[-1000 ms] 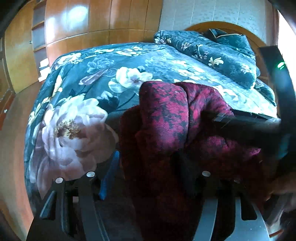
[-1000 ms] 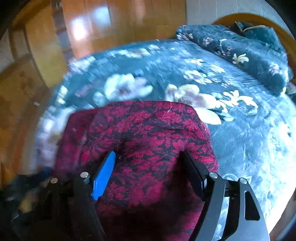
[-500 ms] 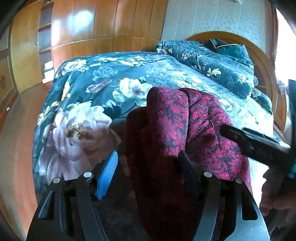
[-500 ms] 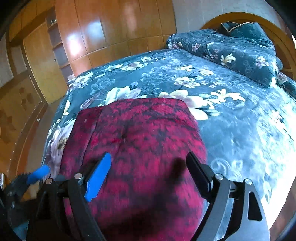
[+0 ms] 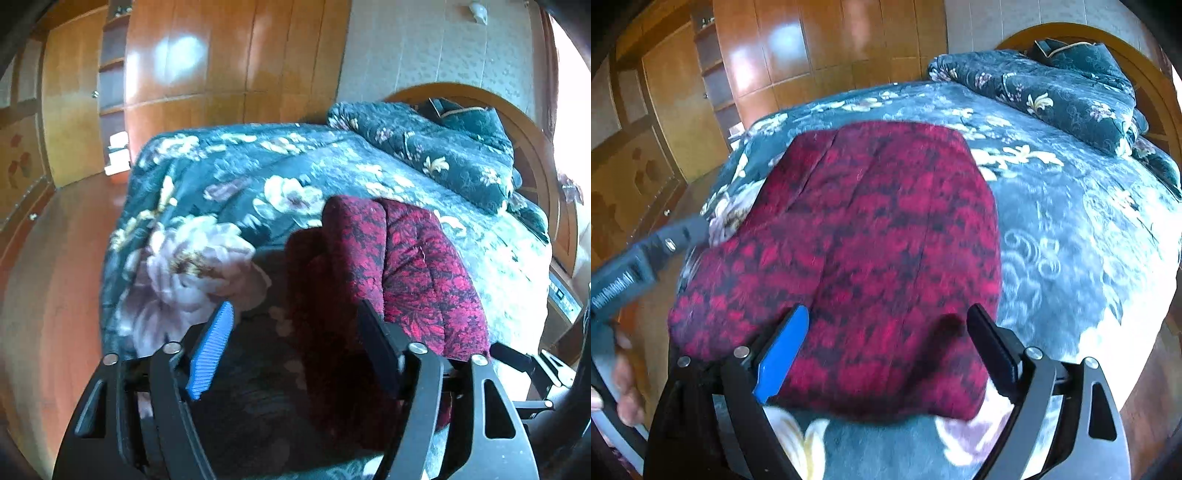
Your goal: Fold small clothes
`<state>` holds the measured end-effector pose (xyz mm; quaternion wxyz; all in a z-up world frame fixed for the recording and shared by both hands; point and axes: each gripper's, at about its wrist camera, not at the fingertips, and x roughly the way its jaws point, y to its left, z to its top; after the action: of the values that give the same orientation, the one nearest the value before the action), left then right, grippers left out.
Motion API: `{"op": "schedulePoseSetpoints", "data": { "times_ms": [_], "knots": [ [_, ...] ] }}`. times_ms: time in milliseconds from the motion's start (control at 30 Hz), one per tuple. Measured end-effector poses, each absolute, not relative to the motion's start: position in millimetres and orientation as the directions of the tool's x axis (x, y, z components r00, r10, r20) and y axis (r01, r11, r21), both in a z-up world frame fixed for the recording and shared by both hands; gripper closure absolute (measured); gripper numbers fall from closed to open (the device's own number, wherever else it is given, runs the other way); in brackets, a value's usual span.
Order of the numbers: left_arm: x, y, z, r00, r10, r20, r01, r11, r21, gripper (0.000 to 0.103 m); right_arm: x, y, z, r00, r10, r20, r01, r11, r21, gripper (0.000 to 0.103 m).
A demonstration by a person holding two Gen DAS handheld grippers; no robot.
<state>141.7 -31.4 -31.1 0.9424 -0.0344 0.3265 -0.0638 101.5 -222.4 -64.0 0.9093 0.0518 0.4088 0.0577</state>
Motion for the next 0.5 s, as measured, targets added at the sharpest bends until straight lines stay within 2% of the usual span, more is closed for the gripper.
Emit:
{"op": "schedulePoseSetpoints", "data": {
  "times_ms": [133, 267, 500],
  "knots": [
    [120.9, -23.6, -17.2, 0.807, -0.113, -0.580, 0.077, 0.993, -0.086, 0.030, 81.8, -220.1, -53.7, 0.679, 0.166, -0.715, -0.039, 0.981, 0.190, 0.010],
    [97.0, -15.9, -5.1, 0.829, -0.092, -0.552, 0.062, 0.995, -0.074, 0.024, 60.1, -216.8, -38.8, 0.716, 0.139, -0.684, -0.009, 0.982, 0.190, 0.004],
    [60.8, -10.0, 6.9, 0.847, -0.077, -0.526, 0.051, 0.997, -0.064, 0.019, 29.4, -210.0, -21.9, 0.754, 0.065, -0.654, 0.042, 0.988, 0.146, 0.002]
  ]
}}
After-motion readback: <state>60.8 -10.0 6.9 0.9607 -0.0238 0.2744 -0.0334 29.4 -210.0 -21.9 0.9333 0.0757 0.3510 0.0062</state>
